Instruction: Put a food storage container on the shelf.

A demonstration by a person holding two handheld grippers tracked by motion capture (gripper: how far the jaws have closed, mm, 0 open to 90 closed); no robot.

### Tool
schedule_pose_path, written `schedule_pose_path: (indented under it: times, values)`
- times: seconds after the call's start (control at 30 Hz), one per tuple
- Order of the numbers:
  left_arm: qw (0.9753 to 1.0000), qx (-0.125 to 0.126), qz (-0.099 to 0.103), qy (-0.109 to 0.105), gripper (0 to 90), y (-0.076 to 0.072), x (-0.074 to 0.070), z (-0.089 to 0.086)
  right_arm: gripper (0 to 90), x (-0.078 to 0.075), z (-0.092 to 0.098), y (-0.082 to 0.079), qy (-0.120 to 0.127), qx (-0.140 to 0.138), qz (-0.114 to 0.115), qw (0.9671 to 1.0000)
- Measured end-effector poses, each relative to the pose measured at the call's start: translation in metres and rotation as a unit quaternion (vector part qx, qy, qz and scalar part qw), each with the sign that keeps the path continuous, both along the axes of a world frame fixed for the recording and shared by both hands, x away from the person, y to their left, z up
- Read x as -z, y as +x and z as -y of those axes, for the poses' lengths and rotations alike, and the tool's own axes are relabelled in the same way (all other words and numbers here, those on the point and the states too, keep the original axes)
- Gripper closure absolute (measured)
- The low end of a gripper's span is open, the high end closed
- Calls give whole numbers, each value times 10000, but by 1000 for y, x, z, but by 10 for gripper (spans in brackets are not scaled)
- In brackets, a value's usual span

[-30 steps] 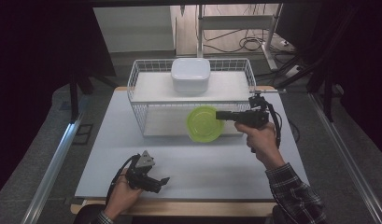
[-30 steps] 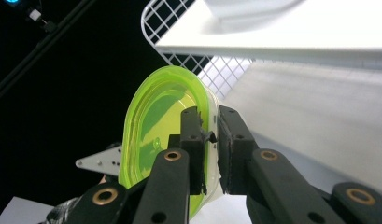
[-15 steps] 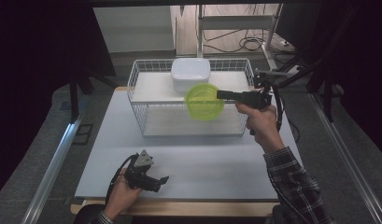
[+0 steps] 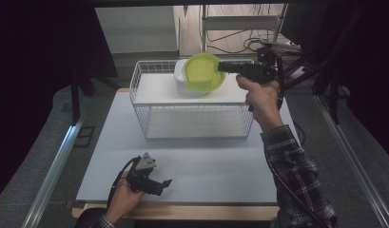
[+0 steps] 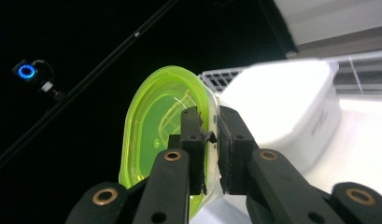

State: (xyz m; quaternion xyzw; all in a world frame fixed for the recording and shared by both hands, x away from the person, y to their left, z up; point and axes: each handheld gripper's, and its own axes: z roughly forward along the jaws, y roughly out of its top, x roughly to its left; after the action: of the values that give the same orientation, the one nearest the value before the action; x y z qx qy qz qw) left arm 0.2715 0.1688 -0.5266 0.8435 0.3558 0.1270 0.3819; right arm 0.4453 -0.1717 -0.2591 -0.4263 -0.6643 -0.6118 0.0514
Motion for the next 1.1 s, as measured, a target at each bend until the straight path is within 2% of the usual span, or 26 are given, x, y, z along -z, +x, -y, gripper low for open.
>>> schedule_pose_path:
  times: [0.23,0.43,0.63,0.77,0.97,1.1]
  values:
    - [10000,40,-23,-13,16,0,0,0,818,-11,-22,23,-85,322,6,9994]
    - [10000,69,-34,-21,16,0,1,0,818,-9,-36,40,-197,544,-45,9983]
    - [10000,87,-42,-7,16,0,1,0,818,-4,-43,50,-327,765,-137,9964]
    - [9999,92,-55,-4,16,0,1,0,812,-4,-47,52,-384,946,-196,9946]
    - [9999,100,-60,11,17,0,1,1,781,-7,-54,53,-731,1265,-211,9890]
    - [9999,101,-69,16,17,0,2,1,740,-6,-54,56,-797,1372,-265,9870]
